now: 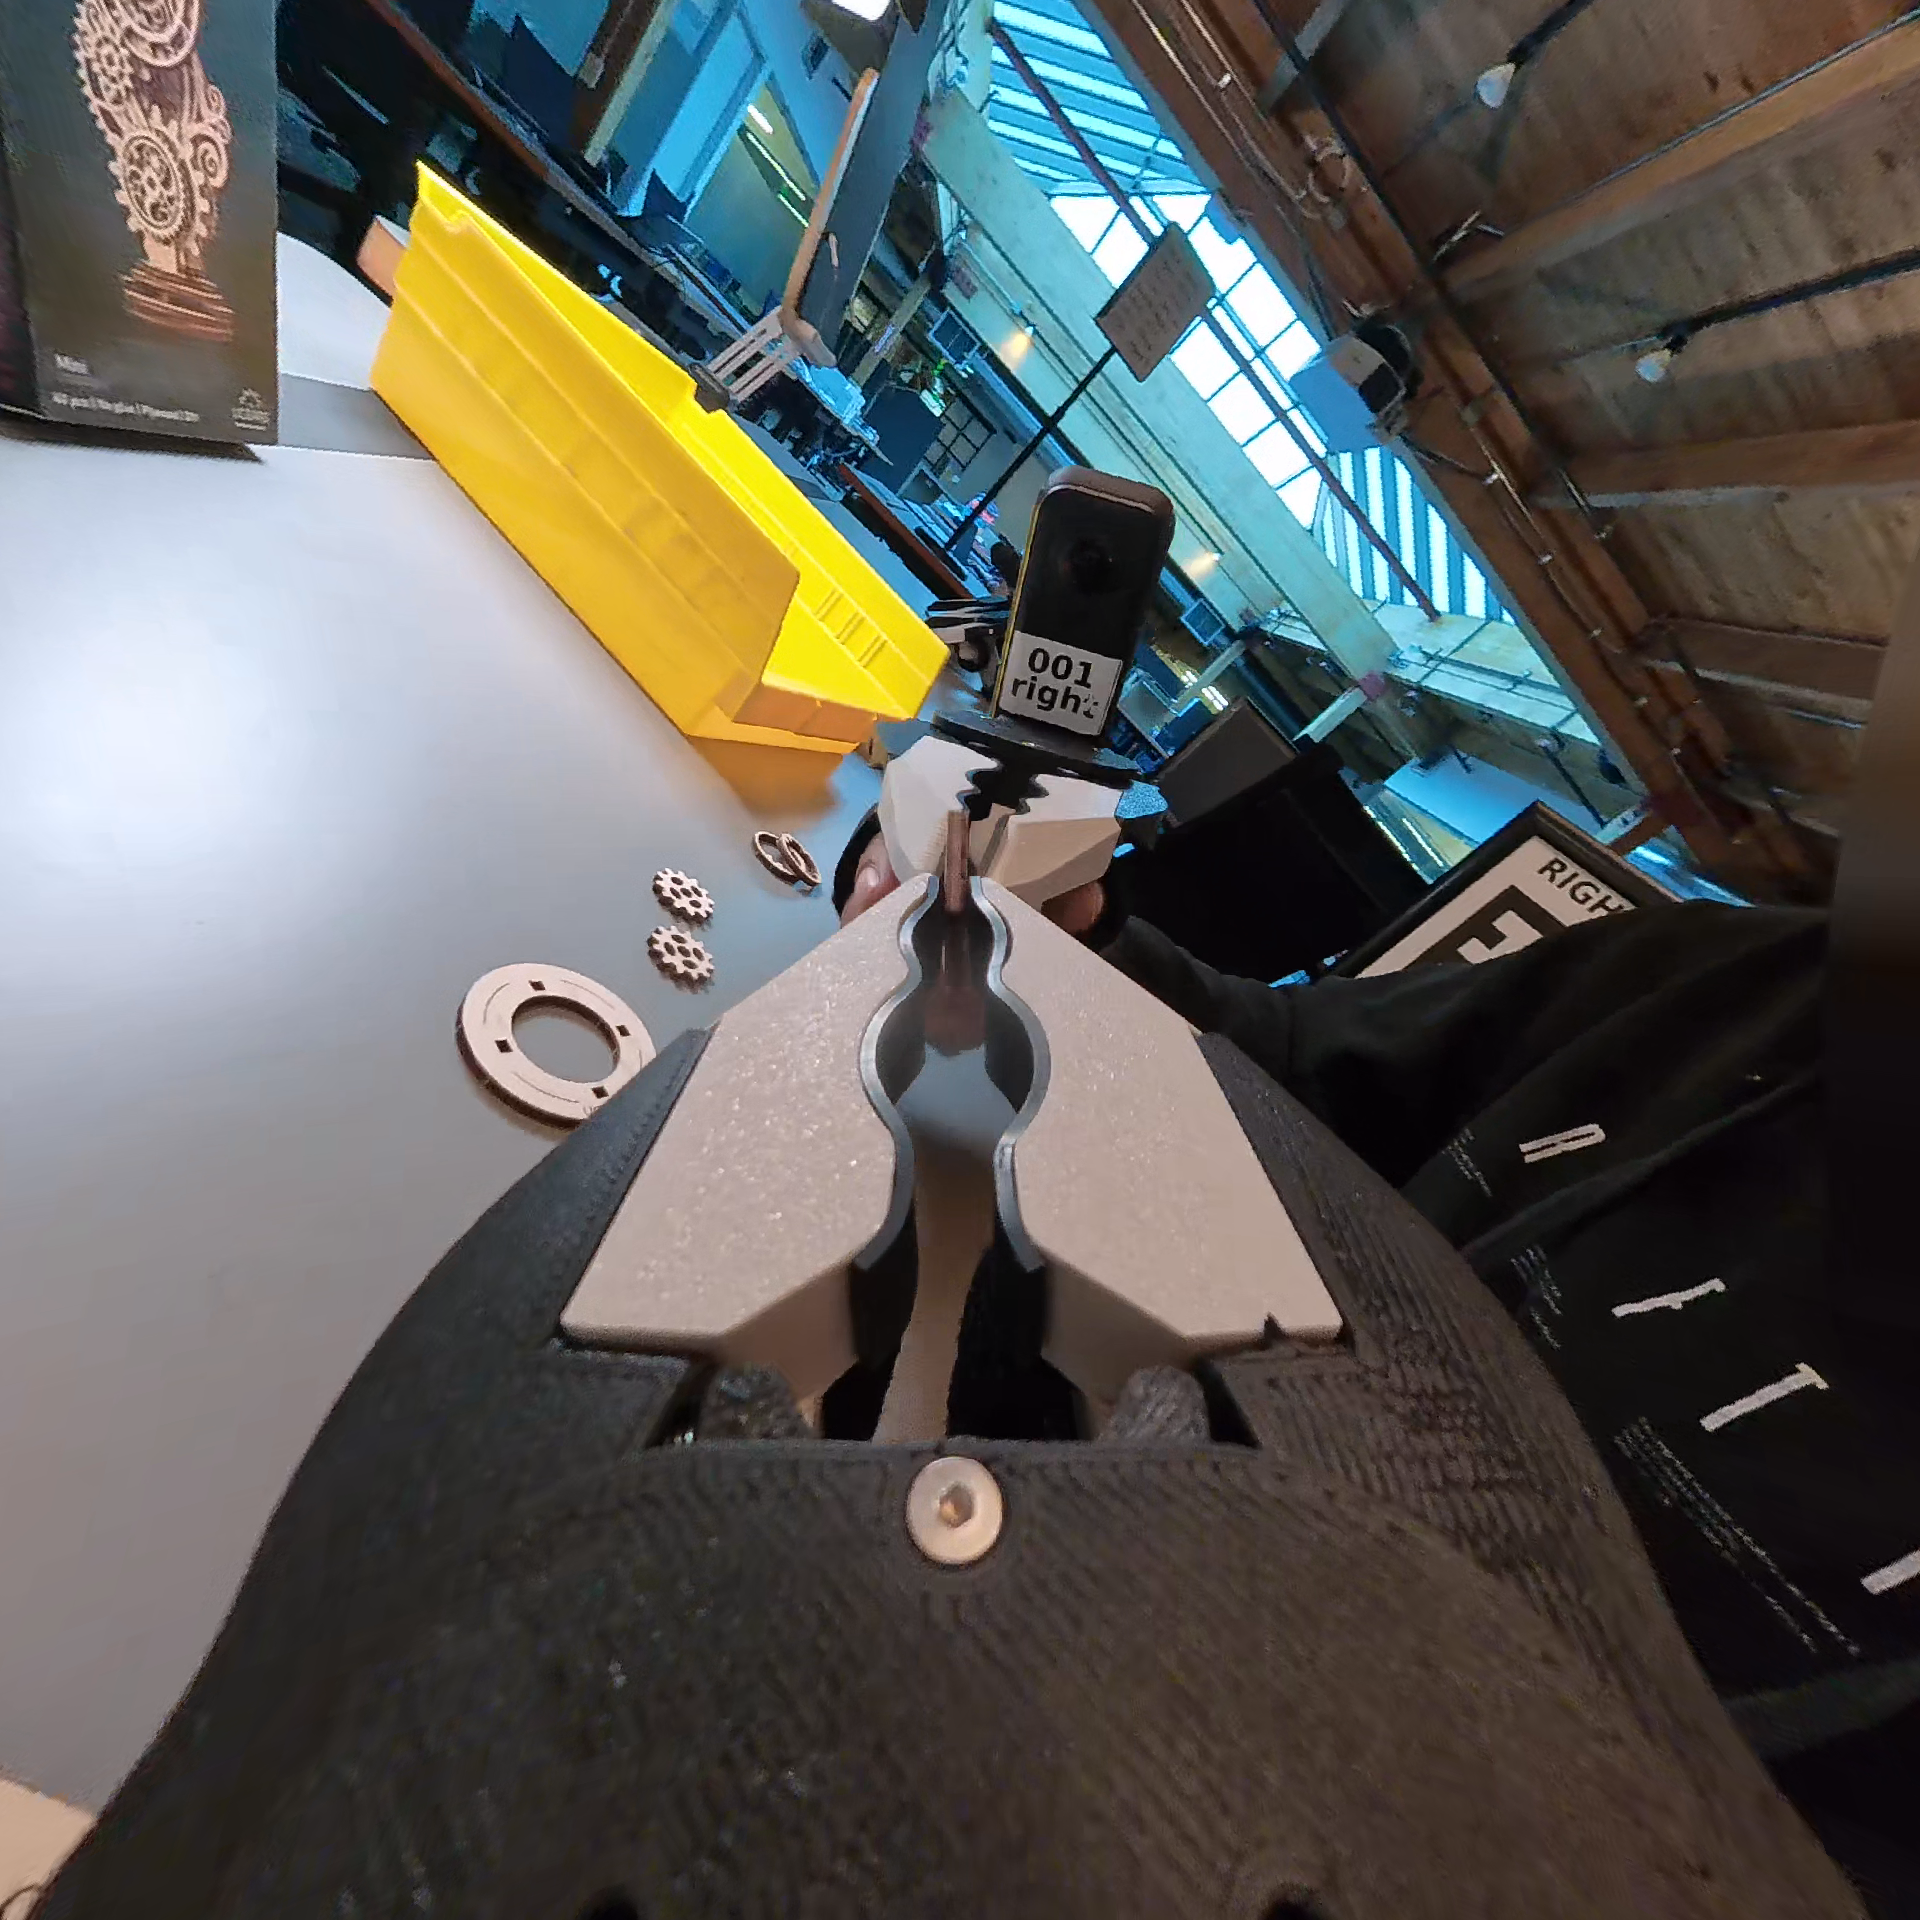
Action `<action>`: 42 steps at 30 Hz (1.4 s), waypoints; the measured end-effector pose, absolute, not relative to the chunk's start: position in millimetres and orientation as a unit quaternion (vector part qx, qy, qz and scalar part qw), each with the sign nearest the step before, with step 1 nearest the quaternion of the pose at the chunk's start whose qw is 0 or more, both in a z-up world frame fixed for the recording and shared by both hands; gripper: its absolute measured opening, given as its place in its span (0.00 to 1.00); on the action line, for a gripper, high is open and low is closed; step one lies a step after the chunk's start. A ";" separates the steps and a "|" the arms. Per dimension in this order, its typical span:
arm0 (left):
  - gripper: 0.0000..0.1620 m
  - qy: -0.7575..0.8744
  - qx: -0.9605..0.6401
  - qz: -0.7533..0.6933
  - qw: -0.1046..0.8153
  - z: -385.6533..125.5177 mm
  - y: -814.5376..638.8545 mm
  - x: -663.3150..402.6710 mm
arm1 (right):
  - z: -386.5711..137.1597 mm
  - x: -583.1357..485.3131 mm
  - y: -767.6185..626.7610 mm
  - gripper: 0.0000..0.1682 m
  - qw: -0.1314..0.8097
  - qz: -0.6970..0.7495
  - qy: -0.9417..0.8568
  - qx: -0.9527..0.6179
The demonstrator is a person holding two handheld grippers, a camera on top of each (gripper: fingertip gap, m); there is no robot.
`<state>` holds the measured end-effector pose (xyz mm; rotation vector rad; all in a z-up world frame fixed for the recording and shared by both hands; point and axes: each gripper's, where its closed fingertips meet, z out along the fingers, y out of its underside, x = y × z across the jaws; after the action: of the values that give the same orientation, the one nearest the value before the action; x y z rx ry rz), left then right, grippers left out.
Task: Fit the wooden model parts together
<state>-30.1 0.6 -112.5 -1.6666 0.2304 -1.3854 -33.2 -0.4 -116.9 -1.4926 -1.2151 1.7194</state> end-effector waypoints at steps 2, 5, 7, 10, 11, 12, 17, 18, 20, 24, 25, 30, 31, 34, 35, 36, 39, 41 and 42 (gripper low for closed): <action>0.02 0.101 -0.680 -0.561 0.460 -113.3 -0.6 -28.9 | -116.0 -31.3 -2.1 0.00 0.274 0.637 -0.465 -0.550; 0.03 0.122 -0.692 -0.550 0.452 -117.1 -4.4 -27.8 | -120.0 -28.0 -7.0 0.00 0.234 0.639 -0.477 -0.556; 0.07 0.135 -0.697 -0.549 0.441 -118.4 -8.4 -27.0 | -128.7 -25.1 -10.3 0.00 0.183 0.641 -0.479 -0.570; 0.10 0.145 -0.711 -0.549 0.415 -123.7 -13.4 -23.8 | -145.3 -20.9 -15.8 0.00 0.143 0.616 -0.509 -0.584; 0.11 0.153 -0.720 -0.544 0.404 -128.1 -15.4 -21.2 | -148.6 -19.5 -19.0 0.00 0.137 0.607 -0.523 -0.583; 0.12 0.163 -0.728 -0.536 0.395 -132.8 -17.2 -18.0 | -150.0 -18.6 -22.3 0.00 0.134 0.601 -0.534 -0.579; 0.11 0.196 -0.748 -0.518 0.365 -145.3 -25.0 -6.6 | -142.1 -17.1 -21.9 0.00 0.152 0.608 -0.538 -0.564; 0.11 0.195 -0.744 -0.524 0.366 -143.1 -25.8 -6.8 | -138.2 -16.6 -18.3 0.00 0.158 0.614 -0.530 -0.564; 0.08 0.186 -0.737 -0.524 0.383 -137.5 -22.1 -10.2 | -130.5 -14.9 -14.3 0.00 0.168 0.628 -0.519 -0.556; 0.02 0.185 -0.724 -0.499 0.439 -121.5 -14.8 -13.9 | -119.8 -14.8 -12.4 0.00 0.182 0.649 -0.502 -0.541; 0.02 0.187 -0.721 -0.494 0.448 -117.7 -14.5 -14.0 | -117.7 -14.5 -12.5 0.01 0.183 0.654 -0.500 -0.538; 0.01 0.189 -0.744 -0.475 0.430 -119.8 -15.9 -11.5 | -122.3 -15.8 -13.2 0.03 0.220 0.623 -0.532 -0.529; 0.01 0.190 -0.749 -0.472 0.425 -122.3 -16.1 -10.9 | -123.6 -16.6 -13.3 0.03 0.226 0.616 -0.537 -0.530; 0.01 0.189 -0.756 -0.472 0.413 -126.5 -16.8 -10.2 | -126.2 -16.7 -13.7 0.02 0.237 0.603 -0.551 -0.526; 0.01 0.188 -0.755 -0.475 0.410 -126.7 -17.1 -10.1 | -126.2 -16.6 -14.0 0.02 0.238 0.602 -0.553 -0.525; 0.01 0.187 -0.755 -0.477 0.408 -126.8 -17.3 -10.1 | -126.6 -16.5 -14.2 0.02 0.238 0.602 -0.554 -0.523; 0.01 0.185 -0.756 -0.481 0.403 -128.6 -17.7 -9.9 | -128.3 -16.1 -14.5 0.02 0.233 0.605 -0.555 -0.522; 0.01 0.181 -0.755 -0.485 0.404 -128.5 -17.1 -10.1 | -127.9 -16.0 -14.1 0.02 0.227 0.612 -0.550 -0.521; 0.01 0.177 -0.752 -0.488 0.406 -127.6 -16.3 -10.4 | -127.1 -16.1 -13.2 0.01 0.228 0.615 -0.547 -0.521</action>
<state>-10.4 -16.3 -127.6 -1.8971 0.4471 -1.2308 -16.1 -13.2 -127.1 -1.4338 -1.5064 1.6933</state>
